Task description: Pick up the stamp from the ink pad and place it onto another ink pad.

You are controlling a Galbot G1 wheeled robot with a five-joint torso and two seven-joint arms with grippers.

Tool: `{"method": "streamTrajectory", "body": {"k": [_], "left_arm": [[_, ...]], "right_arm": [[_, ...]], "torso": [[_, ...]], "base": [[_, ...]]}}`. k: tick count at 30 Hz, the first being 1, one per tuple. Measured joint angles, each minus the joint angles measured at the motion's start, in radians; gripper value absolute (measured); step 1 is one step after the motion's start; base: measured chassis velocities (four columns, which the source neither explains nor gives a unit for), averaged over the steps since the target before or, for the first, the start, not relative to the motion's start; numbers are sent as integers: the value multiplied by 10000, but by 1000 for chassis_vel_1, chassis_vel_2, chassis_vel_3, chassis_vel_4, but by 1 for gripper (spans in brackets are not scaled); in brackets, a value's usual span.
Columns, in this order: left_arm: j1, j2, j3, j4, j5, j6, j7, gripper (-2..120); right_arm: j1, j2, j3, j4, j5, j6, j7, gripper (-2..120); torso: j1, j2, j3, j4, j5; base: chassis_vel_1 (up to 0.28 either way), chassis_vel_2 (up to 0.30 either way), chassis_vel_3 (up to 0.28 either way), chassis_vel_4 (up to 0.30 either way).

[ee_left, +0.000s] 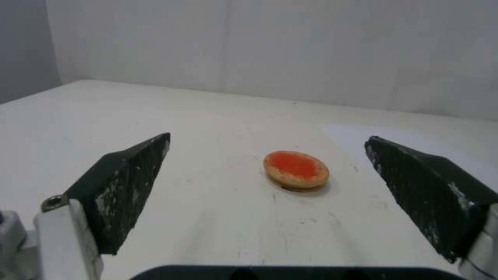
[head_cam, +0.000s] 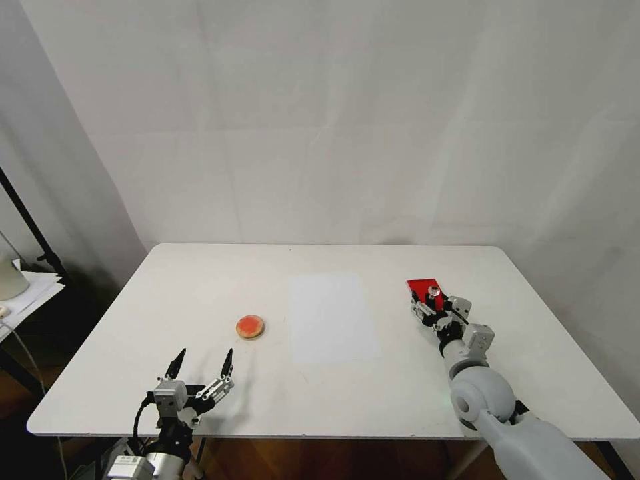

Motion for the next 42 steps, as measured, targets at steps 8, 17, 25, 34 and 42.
{"method": "streamTrajectory", "body": {"k": [8, 17, 25, 34, 42], "left_arm": [[0, 0, 0, 0, 0, 0, 0, 100], [0, 0, 0, 0, 0, 0, 0, 100], [0, 0, 0, 0, 0, 0, 0, 100], [-1, 0, 0, 0, 0, 0, 0, 100], [0, 0, 0, 0, 0, 0, 0, 100]], "right_arm": [[95, 6, -75, -184, -15, 12, 45, 28], [223, 31, -148, -327, 8, 10, 38, 9], [293, 0, -195, -333, 7, 8, 36, 9], [1604, -661, -2027, 629, -392, 161, -1526, 9], [2602, -549, -4293, 288, -239, 488, -2989, 9]], "torso": [[0, 0, 0, 0, 0], [0, 1, 0, 0, -1], [0, 1, 0, 0, 2], [0, 1, 0, 2, -4], [0, 1, 0, 2, -1]], "base": [[0, 0, 0, 0], [0, 0, 0, 0], [0, 0, 0, 0], [0, 0, 0, 0], [0, 0, 0, 0]]}}
